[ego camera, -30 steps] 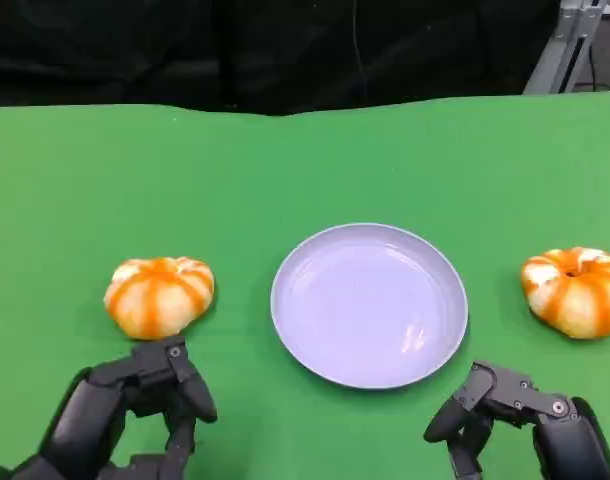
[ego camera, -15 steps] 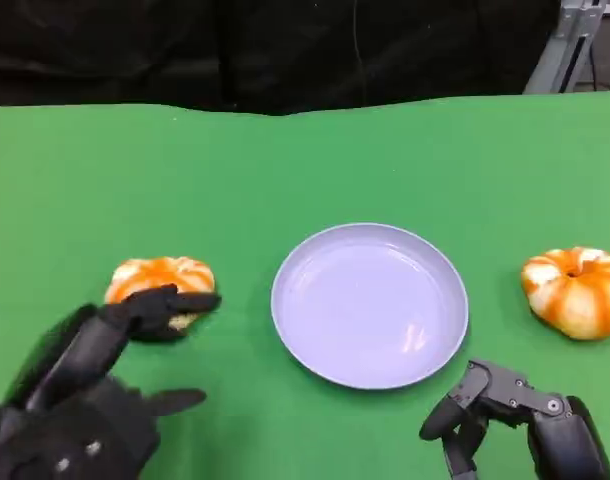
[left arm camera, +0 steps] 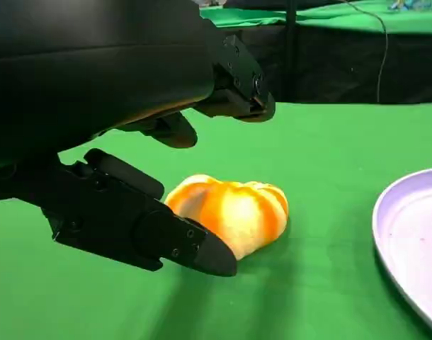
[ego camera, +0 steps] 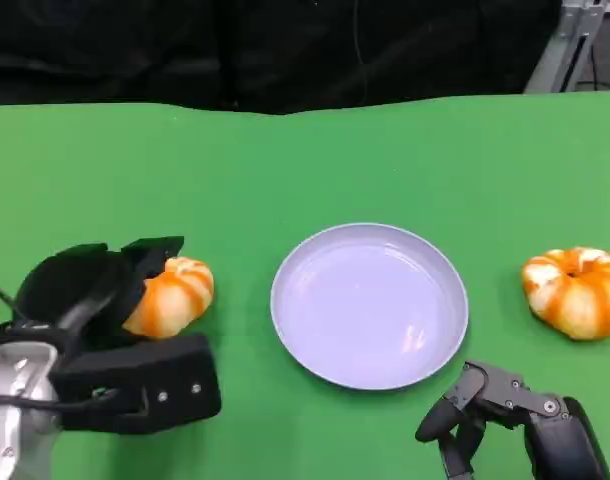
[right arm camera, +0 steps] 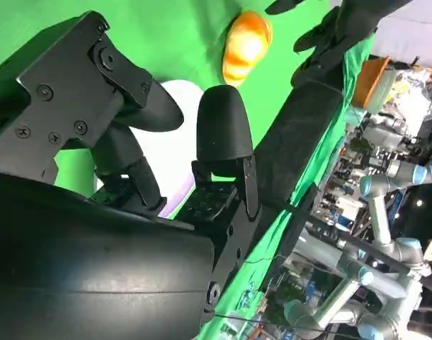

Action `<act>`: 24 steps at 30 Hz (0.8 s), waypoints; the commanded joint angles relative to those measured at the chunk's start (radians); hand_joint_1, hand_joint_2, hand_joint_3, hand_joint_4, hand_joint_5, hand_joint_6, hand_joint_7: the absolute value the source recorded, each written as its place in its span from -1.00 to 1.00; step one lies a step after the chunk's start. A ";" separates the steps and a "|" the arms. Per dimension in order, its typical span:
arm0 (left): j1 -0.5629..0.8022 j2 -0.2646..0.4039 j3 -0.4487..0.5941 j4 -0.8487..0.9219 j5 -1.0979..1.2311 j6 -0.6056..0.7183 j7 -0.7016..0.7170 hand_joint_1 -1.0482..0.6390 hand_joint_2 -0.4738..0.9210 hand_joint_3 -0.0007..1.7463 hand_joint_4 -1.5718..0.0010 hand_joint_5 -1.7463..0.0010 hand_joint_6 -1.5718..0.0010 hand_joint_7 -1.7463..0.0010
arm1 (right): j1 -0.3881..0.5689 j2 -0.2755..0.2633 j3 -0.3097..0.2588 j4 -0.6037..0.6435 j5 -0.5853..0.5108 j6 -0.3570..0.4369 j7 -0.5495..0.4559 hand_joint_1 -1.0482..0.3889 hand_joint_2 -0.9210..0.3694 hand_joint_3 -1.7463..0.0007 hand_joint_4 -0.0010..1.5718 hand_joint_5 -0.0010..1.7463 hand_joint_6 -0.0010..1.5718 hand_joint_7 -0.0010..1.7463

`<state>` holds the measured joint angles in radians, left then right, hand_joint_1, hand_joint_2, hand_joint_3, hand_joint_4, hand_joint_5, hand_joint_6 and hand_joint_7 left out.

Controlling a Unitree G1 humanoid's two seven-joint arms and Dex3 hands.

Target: Grasp the bread from the table and place it into the plate.

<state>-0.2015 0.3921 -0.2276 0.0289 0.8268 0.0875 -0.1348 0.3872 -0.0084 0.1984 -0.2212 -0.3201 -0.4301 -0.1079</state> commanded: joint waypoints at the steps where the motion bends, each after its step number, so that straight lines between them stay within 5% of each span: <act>1: -0.089 -0.022 -0.066 0.131 0.067 0.074 0.020 -0.41 0.99 -0.99 0.67 0.66 0.63 0.99 | 0.012 -0.003 -0.003 -0.017 0.009 0.008 -0.003 0.43 -0.07 -0.53 0.07 0.95 0.05 0.48; 11: -0.310 -0.094 -0.184 0.571 0.060 0.106 0.086 -0.36 1.00 -0.99 0.52 0.75 0.53 0.98 | 0.017 -0.004 0.000 -0.020 0.004 0.006 -0.008 0.42 -0.06 -0.52 0.08 0.95 0.06 0.46; 17: -0.339 -0.095 -0.205 0.631 0.030 0.093 0.115 -0.34 1.00 -0.99 0.47 0.82 0.51 0.99 | 0.017 -0.005 0.000 -0.020 0.003 0.006 -0.009 0.42 -0.06 -0.52 0.08 0.96 0.06 0.46; 18: -0.331 -0.090 -0.200 0.654 0.010 0.010 0.195 -0.34 1.00 -0.99 0.47 0.83 0.51 0.99 | 0.019 -0.003 0.001 -0.024 0.006 0.008 -0.007 0.42 -0.06 -0.52 0.08 0.96 0.06 0.46; 19: -0.322 -0.083 -0.195 0.670 -0.009 -0.065 0.267 -0.13 0.99 -0.92 0.10 -0.24 0.18 -0.02 | 0.021 -0.002 0.002 -0.028 0.006 0.009 -0.007 0.41 -0.06 -0.53 0.08 0.96 0.07 0.46; 20: -0.318 -0.079 -0.192 0.687 -0.023 -0.121 0.321 -0.04 0.99 -0.87 -0.01 -0.61 0.14 -0.50 | 0.022 -0.002 0.003 -0.030 0.006 0.009 -0.007 0.41 -0.06 -0.53 0.07 0.96 0.07 0.46; 21: -0.313 -0.073 -0.190 0.694 -0.033 -0.170 0.371 0.01 1.00 -0.82 -0.08 -0.84 0.14 -0.79 | 0.023 -0.002 0.003 -0.032 0.004 0.010 -0.008 0.41 -0.06 -0.53 0.07 0.95 0.07 0.46; 24: -0.311 -0.058 -0.194 0.690 -0.038 -0.229 0.438 0.04 1.00 -0.75 -0.12 -0.98 0.17 -0.97 | 0.024 -0.001 0.004 -0.035 0.002 0.013 -0.008 0.41 -0.06 -0.53 0.07 0.93 0.07 0.46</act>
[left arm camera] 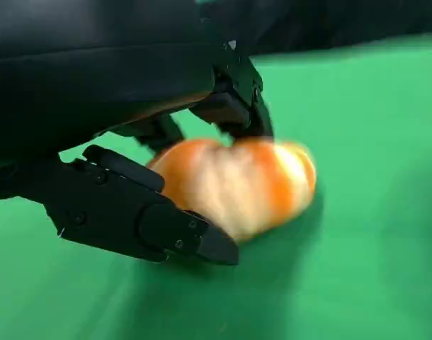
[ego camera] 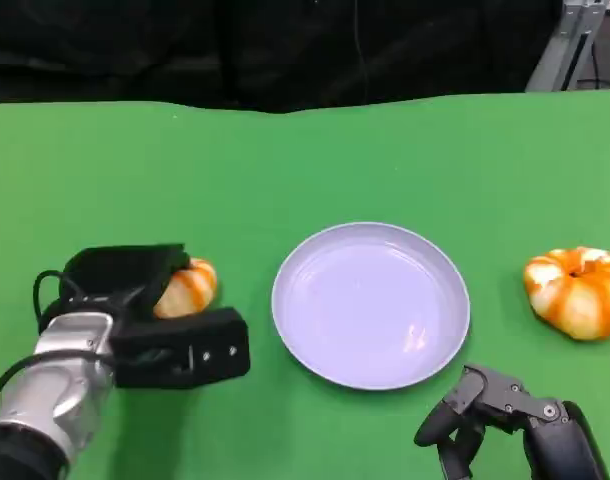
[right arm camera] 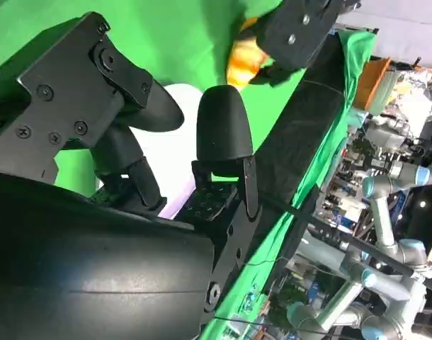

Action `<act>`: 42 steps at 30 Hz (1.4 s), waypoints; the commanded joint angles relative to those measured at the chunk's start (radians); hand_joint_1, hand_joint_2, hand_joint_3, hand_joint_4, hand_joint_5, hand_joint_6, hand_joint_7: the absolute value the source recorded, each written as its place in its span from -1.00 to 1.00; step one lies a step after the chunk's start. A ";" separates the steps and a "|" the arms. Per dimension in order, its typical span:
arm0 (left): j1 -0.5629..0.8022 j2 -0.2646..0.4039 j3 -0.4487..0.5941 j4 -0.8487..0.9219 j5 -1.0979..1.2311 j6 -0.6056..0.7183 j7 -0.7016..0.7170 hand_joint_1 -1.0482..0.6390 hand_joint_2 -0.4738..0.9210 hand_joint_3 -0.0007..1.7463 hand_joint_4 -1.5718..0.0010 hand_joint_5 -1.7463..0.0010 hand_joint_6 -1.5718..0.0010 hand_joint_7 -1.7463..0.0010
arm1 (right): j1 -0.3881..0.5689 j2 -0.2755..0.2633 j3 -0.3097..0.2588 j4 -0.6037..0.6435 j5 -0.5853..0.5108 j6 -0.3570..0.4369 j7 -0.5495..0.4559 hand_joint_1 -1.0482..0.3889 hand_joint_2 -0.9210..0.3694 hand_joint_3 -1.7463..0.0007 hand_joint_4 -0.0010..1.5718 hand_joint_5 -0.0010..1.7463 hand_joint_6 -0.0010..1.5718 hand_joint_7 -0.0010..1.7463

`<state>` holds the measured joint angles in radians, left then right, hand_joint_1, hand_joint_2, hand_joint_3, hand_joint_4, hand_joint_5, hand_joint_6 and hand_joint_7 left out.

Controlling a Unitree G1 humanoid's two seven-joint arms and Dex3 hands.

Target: Grasp the bread from the table and place it into the plate.

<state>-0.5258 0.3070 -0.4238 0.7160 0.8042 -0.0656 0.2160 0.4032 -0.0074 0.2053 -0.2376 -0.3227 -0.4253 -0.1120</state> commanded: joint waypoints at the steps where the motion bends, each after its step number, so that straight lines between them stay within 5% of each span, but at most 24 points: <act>1: 0.016 0.034 0.003 -0.012 -0.010 -0.092 0.120 0.04 0.87 -0.56 -0.09 -0.99 0.18 -0.97 | 0.008 -0.002 -0.002 -0.019 0.010 0.009 -0.001 0.41 -0.06 -0.53 0.06 0.93 0.07 0.46; 3: 0.019 0.041 0.002 -0.026 -0.004 -0.112 0.159 0.06 0.55 -0.09 -0.08 -1.00 0.16 -0.96 | 0.008 -0.001 -0.001 -0.020 0.016 0.011 0.002 0.42 -0.06 -0.53 0.06 0.93 0.07 0.47; 13: 0.049 0.054 0.025 -0.183 -0.011 -0.170 0.235 0.03 0.27 0.40 -0.11 -1.00 0.12 -1.00 | 0.012 0.006 0.008 -0.012 -0.008 -0.001 -0.017 0.47 0.01 -0.60 0.08 0.90 0.09 0.48; 22: 0.043 0.007 0.009 -0.298 -0.028 -0.230 0.198 0.07 0.17 0.54 -0.15 -1.00 0.07 -0.94 | 0.013 0.008 0.011 -0.017 -0.003 0.004 -0.013 0.52 0.01 -0.59 0.08 0.88 0.08 0.48; 30: 0.005 -0.078 -0.034 -0.309 -0.024 -0.215 0.109 0.04 0.21 0.44 -0.11 -1.00 0.04 -0.84 | 0.037 0.003 0.007 -0.038 -0.021 0.008 -0.015 0.47 -0.02 -0.56 0.07 0.88 0.08 0.46; 42: -0.123 -0.223 -0.117 -0.045 -0.016 -0.234 0.103 0.02 0.24 0.33 -0.07 -1.00 0.13 -1.00 | 0.043 0.006 0.012 -0.046 -0.002 0.010 -0.003 0.45 -0.03 -0.57 0.03 0.91 0.07 0.47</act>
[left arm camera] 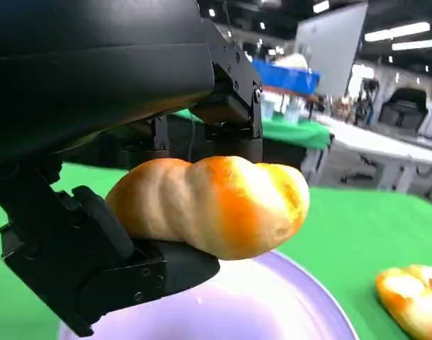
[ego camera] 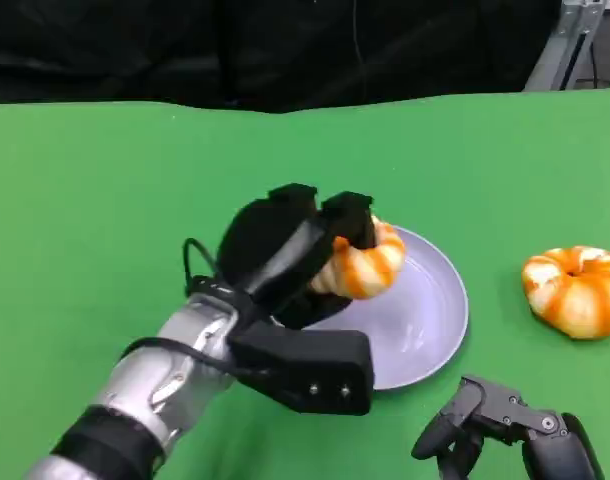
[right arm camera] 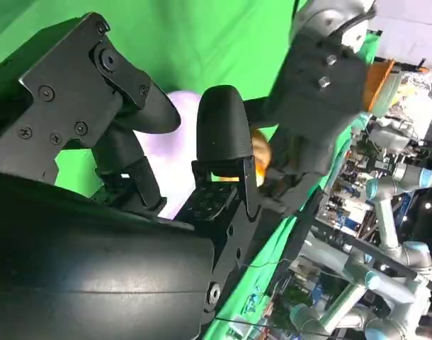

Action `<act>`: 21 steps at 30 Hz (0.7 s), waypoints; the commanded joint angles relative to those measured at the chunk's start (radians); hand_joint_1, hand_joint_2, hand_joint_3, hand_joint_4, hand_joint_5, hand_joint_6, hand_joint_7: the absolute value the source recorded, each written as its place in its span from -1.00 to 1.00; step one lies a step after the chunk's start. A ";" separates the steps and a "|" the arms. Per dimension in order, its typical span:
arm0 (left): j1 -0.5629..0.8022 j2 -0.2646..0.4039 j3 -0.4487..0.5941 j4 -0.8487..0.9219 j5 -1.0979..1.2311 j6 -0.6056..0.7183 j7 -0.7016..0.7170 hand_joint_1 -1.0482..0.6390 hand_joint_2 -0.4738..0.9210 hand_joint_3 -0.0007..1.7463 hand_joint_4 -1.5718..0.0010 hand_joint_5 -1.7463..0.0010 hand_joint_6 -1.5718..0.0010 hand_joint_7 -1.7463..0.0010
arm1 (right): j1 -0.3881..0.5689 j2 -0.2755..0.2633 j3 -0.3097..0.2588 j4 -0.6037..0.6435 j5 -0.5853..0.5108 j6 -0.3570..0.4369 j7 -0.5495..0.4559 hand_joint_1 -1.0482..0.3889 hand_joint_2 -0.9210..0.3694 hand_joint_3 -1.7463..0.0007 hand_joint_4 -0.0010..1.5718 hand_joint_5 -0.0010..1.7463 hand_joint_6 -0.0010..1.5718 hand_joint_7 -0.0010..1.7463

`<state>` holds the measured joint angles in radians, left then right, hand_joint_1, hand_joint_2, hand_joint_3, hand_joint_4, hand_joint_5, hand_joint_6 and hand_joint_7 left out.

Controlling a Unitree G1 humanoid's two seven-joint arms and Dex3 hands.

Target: Grasp the bread from the table and place it into the plate.

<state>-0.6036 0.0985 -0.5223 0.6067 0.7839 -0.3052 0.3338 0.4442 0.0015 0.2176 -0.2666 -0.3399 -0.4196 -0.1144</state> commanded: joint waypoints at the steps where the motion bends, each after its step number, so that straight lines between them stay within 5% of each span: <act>1: -0.051 -0.024 -0.022 0.079 0.000 0.007 -0.023 0.03 0.25 0.29 -0.05 -1.00 0.13 -0.98 | 0.001 -0.002 0.000 -0.019 0.014 0.008 -0.001 0.44 -0.02 -0.56 0.03 0.91 0.07 0.47; 2: -0.054 -0.029 -0.024 0.088 -0.004 0.006 -0.028 0.01 0.34 0.15 0.01 -1.00 0.08 -0.73 | 0.001 -0.001 0.000 -0.019 0.013 0.010 -0.001 0.44 -0.02 -0.56 0.03 0.90 0.07 0.47; 5: -0.066 -0.031 -0.038 0.092 -0.003 0.024 -0.081 0.00 0.41 0.03 0.05 -1.00 0.03 -0.55 | 0.001 -0.001 0.001 -0.020 0.011 0.010 -0.002 0.44 -0.03 -0.56 0.04 0.90 0.08 0.47; 6: -0.072 -0.029 -0.047 0.086 0.001 0.040 -0.120 -0.07 0.65 -0.29 0.29 -0.41 0.23 0.03 | 0.000 -0.001 0.002 -0.020 0.009 0.009 -0.003 0.45 -0.02 -0.56 0.04 0.89 0.08 0.47; 8: -0.080 -0.026 -0.060 0.072 0.004 0.066 -0.191 -0.15 0.92 -0.69 0.47 0.12 0.30 0.67 | -0.001 -0.003 0.001 -0.020 0.006 0.007 -0.004 0.45 -0.02 -0.57 0.04 0.89 0.08 0.48; 10: -0.079 -0.015 -0.072 0.051 0.012 0.088 -0.243 -0.27 0.98 -0.76 0.66 0.32 0.44 0.87 | 0.001 -0.001 0.004 -0.024 0.014 0.013 0.001 0.45 -0.02 -0.57 0.05 0.89 0.08 0.48; 11: -0.076 -0.007 -0.077 0.035 0.011 0.098 -0.274 -0.44 0.99 -0.70 0.86 0.48 0.64 0.94 | 0.003 0.000 0.005 -0.028 0.017 0.017 0.003 0.45 -0.01 -0.57 0.05 0.89 0.08 0.48; 14: -0.065 0.014 -0.085 -0.014 0.014 0.131 -0.359 -0.63 1.00 -0.61 0.99 0.77 0.85 0.98 | 0.006 -0.001 0.008 -0.032 0.020 0.020 0.004 0.45 -0.01 -0.58 0.04 0.89 0.09 0.48; 21: -0.043 0.039 -0.082 -0.080 0.010 0.173 -0.427 -0.72 1.00 -0.56 1.00 0.98 0.94 0.98 | 0.004 -0.008 0.006 -0.030 0.025 0.013 0.007 0.47 -0.01 -0.60 0.04 0.90 0.08 0.48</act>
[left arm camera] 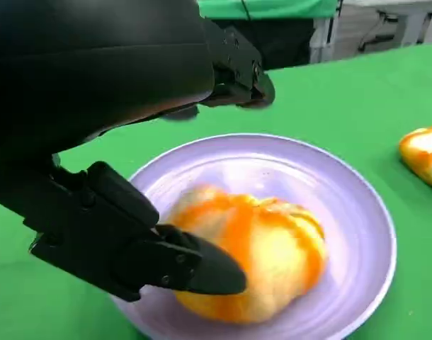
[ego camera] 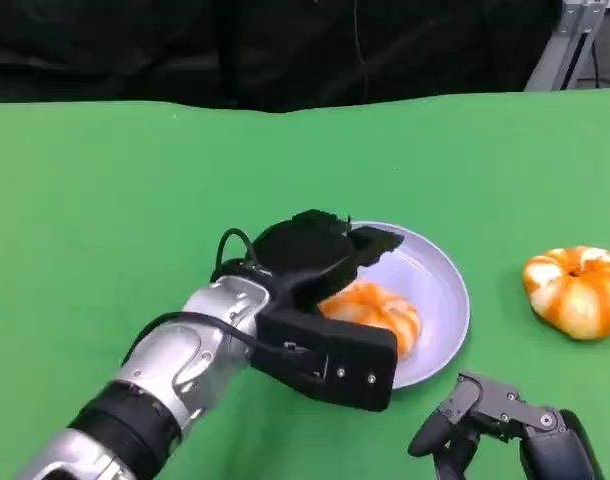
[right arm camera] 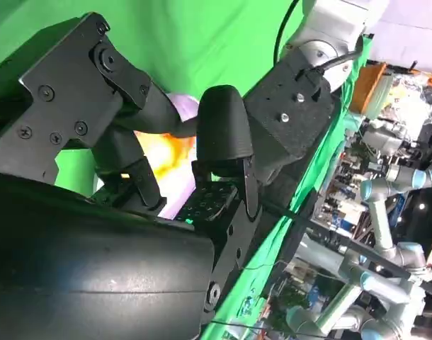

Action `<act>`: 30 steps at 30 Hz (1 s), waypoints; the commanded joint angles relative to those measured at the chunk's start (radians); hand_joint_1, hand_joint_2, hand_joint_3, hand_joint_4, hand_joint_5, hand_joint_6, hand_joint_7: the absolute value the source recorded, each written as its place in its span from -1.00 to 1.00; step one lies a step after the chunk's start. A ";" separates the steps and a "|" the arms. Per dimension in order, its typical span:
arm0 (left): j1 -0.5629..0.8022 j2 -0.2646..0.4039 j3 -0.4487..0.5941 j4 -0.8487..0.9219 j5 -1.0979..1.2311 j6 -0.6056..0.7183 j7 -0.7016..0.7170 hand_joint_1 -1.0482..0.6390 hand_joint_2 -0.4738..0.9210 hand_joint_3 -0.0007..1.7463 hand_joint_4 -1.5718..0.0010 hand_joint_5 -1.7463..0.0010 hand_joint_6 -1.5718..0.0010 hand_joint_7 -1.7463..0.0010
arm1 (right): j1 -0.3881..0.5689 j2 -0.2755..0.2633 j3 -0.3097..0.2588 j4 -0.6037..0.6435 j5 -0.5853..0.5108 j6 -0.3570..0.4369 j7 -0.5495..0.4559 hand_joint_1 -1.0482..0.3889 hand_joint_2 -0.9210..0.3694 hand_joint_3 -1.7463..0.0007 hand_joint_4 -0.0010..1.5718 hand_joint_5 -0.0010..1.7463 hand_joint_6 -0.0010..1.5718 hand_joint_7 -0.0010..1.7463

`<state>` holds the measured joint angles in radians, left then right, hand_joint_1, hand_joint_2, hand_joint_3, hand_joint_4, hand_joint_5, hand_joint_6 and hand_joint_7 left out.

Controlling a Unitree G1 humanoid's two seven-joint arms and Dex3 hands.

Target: Grasp the bread from the table and place it into the plate.

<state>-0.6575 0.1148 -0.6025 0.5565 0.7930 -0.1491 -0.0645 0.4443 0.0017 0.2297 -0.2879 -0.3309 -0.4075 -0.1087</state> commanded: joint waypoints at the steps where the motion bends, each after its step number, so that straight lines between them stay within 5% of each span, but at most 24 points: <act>1: 0.011 0.024 -0.003 -0.033 0.001 0.019 -0.031 -0.72 1.00 -0.56 1.00 0.98 0.94 0.98 | 0.004 -0.009 -0.006 -0.009 0.016 0.001 0.001 0.47 -0.01 -0.60 0.04 0.90 0.08 0.48; 5: 0.049 0.069 0.033 -0.110 -0.040 -0.028 -0.022 -0.72 1.00 -0.55 0.97 0.97 0.91 0.97 | 0.004 -0.010 -0.009 -0.007 0.015 0.001 -0.001 0.47 0.00 -0.59 0.04 0.90 0.07 0.48; 20: 0.056 0.074 0.036 -0.124 -0.042 -0.027 -0.029 -0.72 1.00 -0.54 0.97 0.96 0.90 0.97 | 0.004 -0.009 -0.009 -0.007 0.015 0.001 -0.001 0.47 -0.01 -0.59 0.05 0.89 0.07 0.47; 21: 0.187 0.104 0.156 -0.254 -0.211 -0.071 -0.039 -0.72 1.00 -0.54 0.97 0.96 0.90 0.97 | 0.003 -0.008 -0.009 -0.004 0.017 0.000 -0.001 0.47 -0.01 -0.59 0.05 0.89 0.07 0.47; 22: 0.287 0.126 0.247 -0.354 -0.339 -0.103 -0.050 -0.50 1.00 -0.63 0.60 0.60 0.56 0.88 | 0.002 -0.007 -0.009 -0.001 0.018 -0.001 -0.001 0.48 -0.01 -0.59 0.05 0.89 0.08 0.47; 23: 0.416 0.141 0.353 -0.461 -0.502 -0.135 -0.069 -0.42 1.00 -0.66 0.54 0.36 0.43 0.88 | 0.002 -0.007 -0.008 0.000 0.019 0.000 -0.001 0.48 -0.01 -0.59 0.05 0.89 0.08 0.47; 24: 0.497 0.149 0.418 -0.528 -0.606 -0.153 -0.085 -0.21 1.00 -0.67 0.32 0.05 0.08 0.75 | 0.002 -0.007 -0.008 0.000 0.019 0.000 -0.001 0.48 -0.02 -0.59 0.06 0.90 0.07 0.47; 25: 0.533 0.149 0.442 -0.555 -0.652 -0.155 -0.097 -0.13 1.00 -0.68 0.25 -0.06 -0.03 0.70 | 0.002 -0.006 -0.008 0.000 0.018 0.000 -0.001 0.47 -0.02 -0.59 0.06 0.90 0.07 0.47; 28: 0.657 0.141 0.506 -0.644 -0.737 -0.164 -0.100 0.01 0.95 -0.62 0.12 -0.35 -0.12 0.34 | 0.001 -0.005 -0.008 -0.001 0.019 0.002 0.000 0.47 -0.02 -0.58 0.06 0.91 0.07 0.47; 30: 0.696 0.134 0.524 -0.678 -0.771 -0.158 -0.110 0.08 0.75 -0.31 0.09 -0.43 -0.02 0.03 | 0.001 -0.004 -0.008 0.000 0.024 0.004 0.001 0.46 -0.02 -0.58 0.06 0.91 0.07 0.47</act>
<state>-0.0206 0.2372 -0.1205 -0.0581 0.0771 -0.3009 -0.1543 0.4419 0.0027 0.2283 -0.2868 -0.3236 -0.4082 -0.1066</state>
